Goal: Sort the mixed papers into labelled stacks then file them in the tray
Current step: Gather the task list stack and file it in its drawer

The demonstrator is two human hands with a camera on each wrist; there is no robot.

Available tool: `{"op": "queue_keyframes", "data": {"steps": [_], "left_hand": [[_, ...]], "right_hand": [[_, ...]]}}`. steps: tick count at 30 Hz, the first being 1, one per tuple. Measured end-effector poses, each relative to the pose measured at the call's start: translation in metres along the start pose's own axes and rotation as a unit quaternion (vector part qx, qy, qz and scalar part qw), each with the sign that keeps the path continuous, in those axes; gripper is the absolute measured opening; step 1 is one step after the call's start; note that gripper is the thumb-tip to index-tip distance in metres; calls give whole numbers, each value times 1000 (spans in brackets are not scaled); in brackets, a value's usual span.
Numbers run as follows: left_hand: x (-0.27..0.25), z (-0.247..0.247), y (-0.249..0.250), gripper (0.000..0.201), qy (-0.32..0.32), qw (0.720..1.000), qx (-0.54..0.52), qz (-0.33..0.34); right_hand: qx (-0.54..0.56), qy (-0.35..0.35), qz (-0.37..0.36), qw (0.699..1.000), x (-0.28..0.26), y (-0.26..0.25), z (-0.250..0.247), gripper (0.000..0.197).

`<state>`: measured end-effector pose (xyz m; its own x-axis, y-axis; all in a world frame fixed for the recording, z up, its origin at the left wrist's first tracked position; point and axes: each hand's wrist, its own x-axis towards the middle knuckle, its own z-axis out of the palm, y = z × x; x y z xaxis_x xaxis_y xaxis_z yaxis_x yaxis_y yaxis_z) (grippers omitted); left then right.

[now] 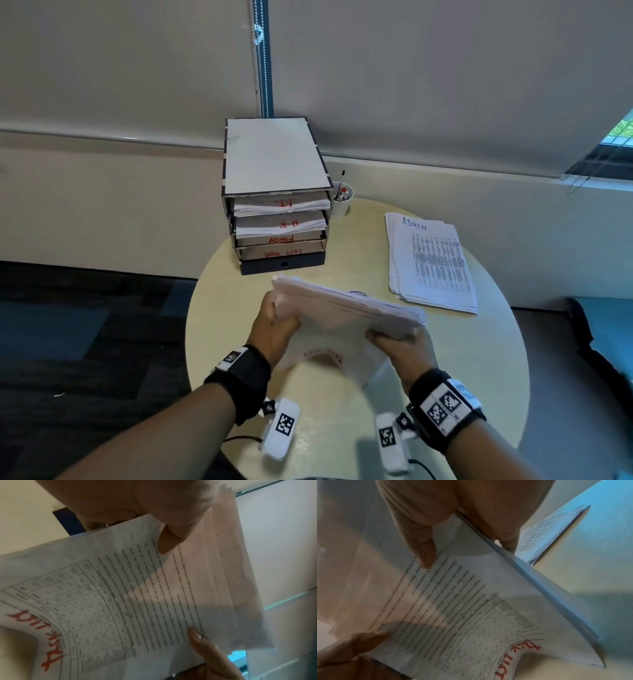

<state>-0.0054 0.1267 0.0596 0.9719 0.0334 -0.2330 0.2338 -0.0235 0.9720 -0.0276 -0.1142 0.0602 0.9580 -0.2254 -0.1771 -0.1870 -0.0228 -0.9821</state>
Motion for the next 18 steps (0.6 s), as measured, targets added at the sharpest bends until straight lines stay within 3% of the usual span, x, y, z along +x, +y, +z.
{"op": "queue_keyframes", "data": {"steps": [7,13,16,18], "left_hand": [[1,9,4,53,-66,996,50,35],[6,-7,20,33,-49,996,71,-28],[4,-15,37,19,-46,999,-3,-21],[5,-22,44,24,-40,993,-108,-27]], "right_hand": [[-37,18,36,999,2,1,7,16],[-72,-32,35,996,11,-12,-6,13],[-41,-62,6,997,14,-18,-16,23],[-3,-95,35,995,16,-16,-29,32]]}}
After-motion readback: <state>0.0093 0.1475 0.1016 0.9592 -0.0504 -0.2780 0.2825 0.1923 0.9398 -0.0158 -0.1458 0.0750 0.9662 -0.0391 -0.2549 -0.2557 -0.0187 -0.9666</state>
